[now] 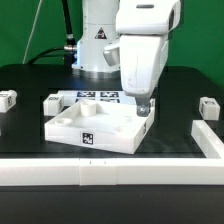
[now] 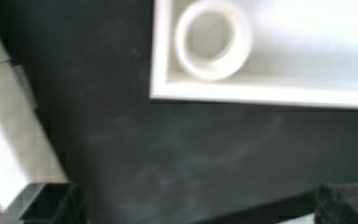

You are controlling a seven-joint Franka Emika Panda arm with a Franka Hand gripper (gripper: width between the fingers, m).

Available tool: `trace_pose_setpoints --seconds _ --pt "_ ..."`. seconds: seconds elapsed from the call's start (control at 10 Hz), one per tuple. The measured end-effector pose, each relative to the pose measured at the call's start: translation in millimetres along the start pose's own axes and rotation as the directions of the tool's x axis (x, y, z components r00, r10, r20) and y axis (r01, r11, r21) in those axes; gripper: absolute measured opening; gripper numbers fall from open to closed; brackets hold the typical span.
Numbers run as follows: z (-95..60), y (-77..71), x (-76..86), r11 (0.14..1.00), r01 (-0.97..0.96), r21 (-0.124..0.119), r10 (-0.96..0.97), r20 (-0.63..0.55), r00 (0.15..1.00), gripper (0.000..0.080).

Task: Assemble one leg

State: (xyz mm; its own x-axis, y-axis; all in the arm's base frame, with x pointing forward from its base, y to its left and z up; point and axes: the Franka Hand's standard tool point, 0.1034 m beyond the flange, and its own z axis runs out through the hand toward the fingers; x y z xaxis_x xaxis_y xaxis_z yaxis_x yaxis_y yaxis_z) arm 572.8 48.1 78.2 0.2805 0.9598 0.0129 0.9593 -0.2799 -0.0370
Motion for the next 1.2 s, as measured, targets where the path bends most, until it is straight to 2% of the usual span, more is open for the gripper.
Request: trace_pose_setpoints --seconds 0.1,0.2,0.7,0.8,0.9,1.1,1.2 --pt "1.4 -8.9 -6.6 1.0 -0.004 0.012 0.004 0.007 1.0 0.065" --pt "3.5 -15.5 -13.4 1.0 -0.015 0.009 0.015 0.005 1.0 0.065" --pt "5.6 -15.7 -13.6 1.0 -0.014 0.009 0.014 0.005 1.0 0.065" --pt "8.0 -25.5 -17.3 0.999 -0.027 -0.04 0.026 -0.018 0.999 0.065" --pt "15.3 -51.4 -26.3 0.998 -0.04 -0.057 0.039 -0.025 0.999 0.065" --pt "32.5 -91.6 -42.2 0.997 -0.059 -0.055 0.057 -0.026 0.998 0.065" --pt "38.5 -102.2 -53.1 0.996 -0.071 -0.045 0.07 -0.023 0.997 0.065"
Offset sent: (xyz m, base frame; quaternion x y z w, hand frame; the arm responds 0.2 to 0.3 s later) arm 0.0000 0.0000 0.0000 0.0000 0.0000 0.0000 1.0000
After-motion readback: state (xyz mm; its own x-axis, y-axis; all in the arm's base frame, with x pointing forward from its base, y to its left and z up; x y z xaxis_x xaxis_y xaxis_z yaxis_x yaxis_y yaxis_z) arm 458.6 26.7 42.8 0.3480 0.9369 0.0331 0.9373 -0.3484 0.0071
